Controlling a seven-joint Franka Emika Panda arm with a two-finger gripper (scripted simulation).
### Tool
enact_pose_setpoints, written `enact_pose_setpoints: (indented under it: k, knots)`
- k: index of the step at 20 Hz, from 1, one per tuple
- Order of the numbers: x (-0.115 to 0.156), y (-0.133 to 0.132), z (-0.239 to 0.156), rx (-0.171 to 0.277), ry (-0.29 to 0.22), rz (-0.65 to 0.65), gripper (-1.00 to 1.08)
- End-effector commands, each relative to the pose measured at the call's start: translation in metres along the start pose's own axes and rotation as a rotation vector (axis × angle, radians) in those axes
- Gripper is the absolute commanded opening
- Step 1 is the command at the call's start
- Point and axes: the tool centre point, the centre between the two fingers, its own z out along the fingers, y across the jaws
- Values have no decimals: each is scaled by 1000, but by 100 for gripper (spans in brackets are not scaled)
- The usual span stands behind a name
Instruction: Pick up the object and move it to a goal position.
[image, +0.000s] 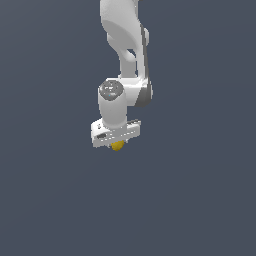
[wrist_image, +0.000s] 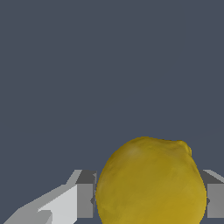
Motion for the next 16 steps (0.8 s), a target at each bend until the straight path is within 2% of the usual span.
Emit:
enact_pose_setpoints:
  k: [1,16]
  knots:
    - [0,-11,-25,-1,2,-1,-100]
    - [1,-83,-197,-2,1,-1,-100]
